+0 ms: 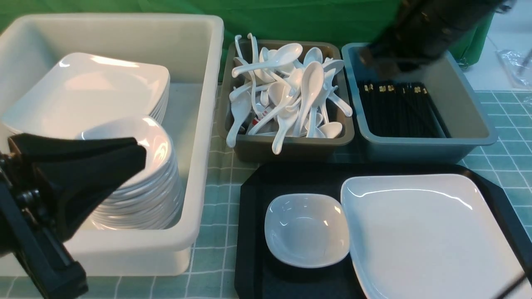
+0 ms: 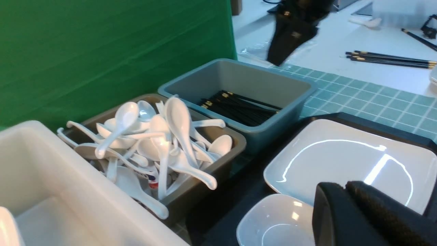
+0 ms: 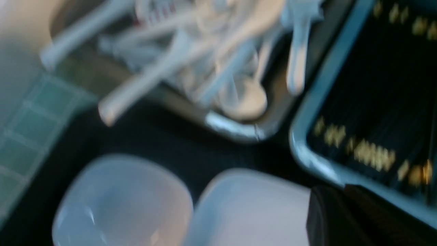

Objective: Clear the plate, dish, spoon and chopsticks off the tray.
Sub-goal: Use the right arm to grab a plate from the dinner plate

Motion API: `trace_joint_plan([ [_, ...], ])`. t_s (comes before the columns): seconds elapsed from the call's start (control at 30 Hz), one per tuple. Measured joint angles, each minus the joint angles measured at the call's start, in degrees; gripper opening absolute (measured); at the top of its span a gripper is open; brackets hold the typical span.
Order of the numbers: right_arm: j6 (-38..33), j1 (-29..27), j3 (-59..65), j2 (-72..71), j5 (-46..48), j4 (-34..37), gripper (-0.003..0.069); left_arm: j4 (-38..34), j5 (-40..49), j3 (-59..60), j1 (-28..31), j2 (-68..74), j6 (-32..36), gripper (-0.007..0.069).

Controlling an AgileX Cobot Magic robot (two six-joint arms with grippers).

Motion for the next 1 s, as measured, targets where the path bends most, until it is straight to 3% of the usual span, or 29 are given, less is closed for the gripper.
trace_joint_plan([
  [0.13, 3.4, 3.5, 13.0, -6.3, 1.4, -2.2, 0.013, -0.1, 0.4, 0.0, 0.0, 0.0, 0.2, 0.0018],
  [0.33, 9.6, 15.4, 34.0, -12.2, -1.6, -8.0, 0.0266, -0.1, 0.2, 0.0, 0.0, 0.0, 0.5, 0.0018],
  [0.4, 12.2, 20.2, 40.5, -12.0, -6.1, -10.2, 0.0374, -0.1, 0.2, 0.0, 0.0, 0.0, 0.5, 0.0018],
  [0.43, 12.6, 20.8, 41.4, -11.9, -7.0, -10.5, 0.0395, -0.1, 0.2, 0.0, 0.0, 0.0, 0.5, 0.0018],
  [0.5, 14.5, 23.0, 45.3, -11.0, -12.8, -11.3, 0.0526, -0.1, 0.2, 0.0, 0.0, 0.0, 0.5, 0.0018],
  [0.6, 16.4, 23.4, 47.7, -9.2, -19.3, -12.1, 0.0597, -0.1, 0.2, 0.0, 0.0, 0.0, 0.5, 0.0018],
  [0.73, 17.2, 23.4, 47.9, -5.5, -24.0, -13.8, 0.0584, -0.2, 0.2, 0.0, 0.0, 0.0, 0.5, 0.0018],
  [1.0, 21.5, 23.6, 47.6, 1.1, -24.9, -21.3, 0.0575, -0.3, 0.0, 0.0, 0.0, 0.0, 0.5, 0.0018],
])
